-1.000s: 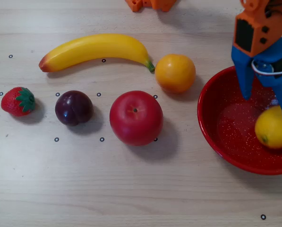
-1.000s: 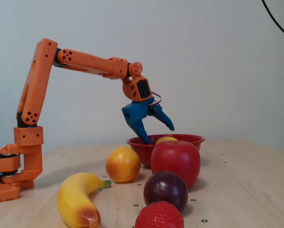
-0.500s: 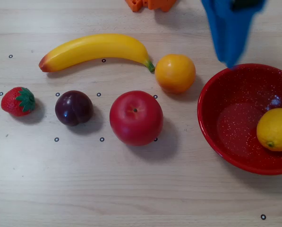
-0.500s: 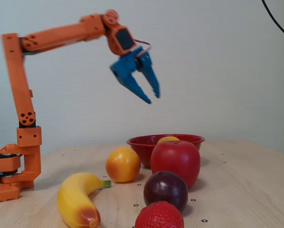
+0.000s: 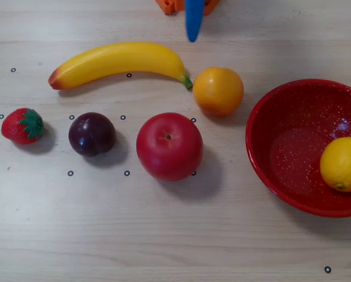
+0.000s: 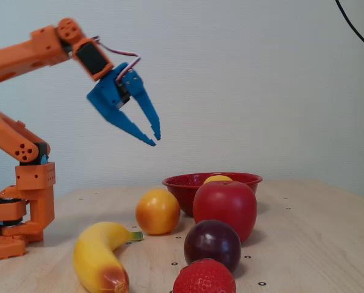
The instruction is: Put the lemon in the red bowl.
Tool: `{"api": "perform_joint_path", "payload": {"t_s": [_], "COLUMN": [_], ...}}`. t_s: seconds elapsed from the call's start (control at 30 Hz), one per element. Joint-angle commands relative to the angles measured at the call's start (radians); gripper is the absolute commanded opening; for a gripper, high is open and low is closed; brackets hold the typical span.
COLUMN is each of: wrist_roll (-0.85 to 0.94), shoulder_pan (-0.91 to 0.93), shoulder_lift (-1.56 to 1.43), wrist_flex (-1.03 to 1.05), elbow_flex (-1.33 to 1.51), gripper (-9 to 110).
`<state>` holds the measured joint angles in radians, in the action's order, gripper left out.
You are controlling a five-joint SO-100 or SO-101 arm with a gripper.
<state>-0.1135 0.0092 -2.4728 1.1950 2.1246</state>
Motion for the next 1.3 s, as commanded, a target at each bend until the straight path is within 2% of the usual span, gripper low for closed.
{"api": "perform_joint_path", "payload": {"t_s": [0.0,0.23,0.43,0.7,0.93,1.07,1.27], "wrist_roll": [-0.044,-0.058,-0.066,-0.129,-0.049,-0.012,0.049], "shoulder_pan": [-0.048,-0.127,-0.123,-0.117,-0.049,-0.052,-0.052], "shoulder_lift": [-0.12,-0.39,-0.601,-0.744,-0.759,-0.759,-0.759], "wrist_flex": [-0.051,-0.206,-0.288,-0.5,-0.445,-0.328,-0.319], "elbow_flex": [0.046,0.422,0.715,0.994,0.994,0.996,0.996], "gripper": [0,0,0,0,0,0,0]}}
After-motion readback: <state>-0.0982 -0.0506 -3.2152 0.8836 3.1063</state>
